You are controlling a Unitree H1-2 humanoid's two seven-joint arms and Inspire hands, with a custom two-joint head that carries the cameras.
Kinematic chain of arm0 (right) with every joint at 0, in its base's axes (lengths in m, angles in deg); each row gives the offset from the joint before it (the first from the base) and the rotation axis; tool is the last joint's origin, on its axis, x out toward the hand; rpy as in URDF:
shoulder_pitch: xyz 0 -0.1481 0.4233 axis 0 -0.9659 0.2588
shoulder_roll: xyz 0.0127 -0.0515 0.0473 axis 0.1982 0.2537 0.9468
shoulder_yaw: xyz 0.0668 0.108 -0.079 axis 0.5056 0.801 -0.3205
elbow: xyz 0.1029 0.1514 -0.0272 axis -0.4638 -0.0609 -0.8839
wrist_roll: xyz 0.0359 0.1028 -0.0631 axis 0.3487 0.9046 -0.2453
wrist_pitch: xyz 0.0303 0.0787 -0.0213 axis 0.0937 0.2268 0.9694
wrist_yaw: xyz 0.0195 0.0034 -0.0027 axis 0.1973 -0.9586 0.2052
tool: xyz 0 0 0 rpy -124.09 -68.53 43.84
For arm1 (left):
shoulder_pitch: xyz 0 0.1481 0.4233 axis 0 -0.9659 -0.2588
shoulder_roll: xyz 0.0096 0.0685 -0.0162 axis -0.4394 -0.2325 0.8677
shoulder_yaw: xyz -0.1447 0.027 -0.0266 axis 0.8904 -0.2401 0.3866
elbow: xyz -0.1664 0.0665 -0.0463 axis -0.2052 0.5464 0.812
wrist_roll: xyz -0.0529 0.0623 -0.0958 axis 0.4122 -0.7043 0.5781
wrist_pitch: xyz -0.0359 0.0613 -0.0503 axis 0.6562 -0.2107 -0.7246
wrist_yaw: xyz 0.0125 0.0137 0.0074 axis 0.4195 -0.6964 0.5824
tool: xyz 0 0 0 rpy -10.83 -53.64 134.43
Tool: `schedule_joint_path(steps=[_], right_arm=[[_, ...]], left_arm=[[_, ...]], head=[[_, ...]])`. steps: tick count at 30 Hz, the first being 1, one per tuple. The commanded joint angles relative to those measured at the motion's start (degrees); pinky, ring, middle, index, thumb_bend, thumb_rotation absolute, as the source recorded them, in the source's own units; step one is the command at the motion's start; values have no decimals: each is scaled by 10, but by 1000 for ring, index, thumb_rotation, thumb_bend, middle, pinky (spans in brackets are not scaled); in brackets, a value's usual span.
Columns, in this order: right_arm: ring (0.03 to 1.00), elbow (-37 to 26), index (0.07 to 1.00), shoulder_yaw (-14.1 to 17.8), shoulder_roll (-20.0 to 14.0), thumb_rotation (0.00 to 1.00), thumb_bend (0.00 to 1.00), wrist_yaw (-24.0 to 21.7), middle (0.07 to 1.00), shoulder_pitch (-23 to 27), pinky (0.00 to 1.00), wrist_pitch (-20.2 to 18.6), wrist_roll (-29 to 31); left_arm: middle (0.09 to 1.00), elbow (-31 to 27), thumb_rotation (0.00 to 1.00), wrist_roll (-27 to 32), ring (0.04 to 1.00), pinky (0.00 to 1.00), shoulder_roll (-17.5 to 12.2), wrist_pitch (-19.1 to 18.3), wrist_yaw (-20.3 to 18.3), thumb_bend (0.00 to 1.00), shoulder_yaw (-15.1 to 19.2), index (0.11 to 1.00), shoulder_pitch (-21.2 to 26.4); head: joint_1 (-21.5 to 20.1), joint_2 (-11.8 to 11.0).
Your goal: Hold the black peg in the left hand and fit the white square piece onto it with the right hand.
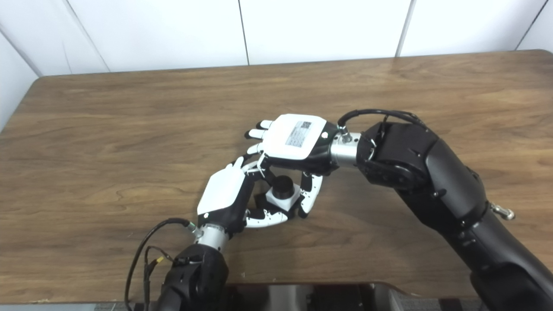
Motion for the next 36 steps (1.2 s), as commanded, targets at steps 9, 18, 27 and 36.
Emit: schedule_joint_path(steps=[9, 18, 27, 36], right_arm=[[1000, 0, 597, 18, -7, 416, 975, 11, 904, 30, 1000, -4, 5], [1000, 0, 600, 28, -7, 409, 976, 8, 902, 31, 1000, -12, 11], [1000, 2, 604, 39, -4, 402, 979, 15, 896, 30, 1000, -11, 13], [1000, 7, 609, 48, -5, 407, 989, 23, 897, 30, 1000, -9, 12]], left_arm=[[904, 5, 438, -32, 1000, 998, 5, -7, -31, 838, -4, 729, -6], [923, -6, 414, -57, 1000, 1000, 12, -8, -60, 861, 7, 774, -11], [921, -19, 418, -101, 1000, 1000, 12, -7, -94, 885, 16, 800, -11], [942, -51, 413, -119, 1000, 1000, 30, -7, -154, 905, 40, 820, -14]], head=[[2, 1], [7, 0], [8, -1], [9, -3]])
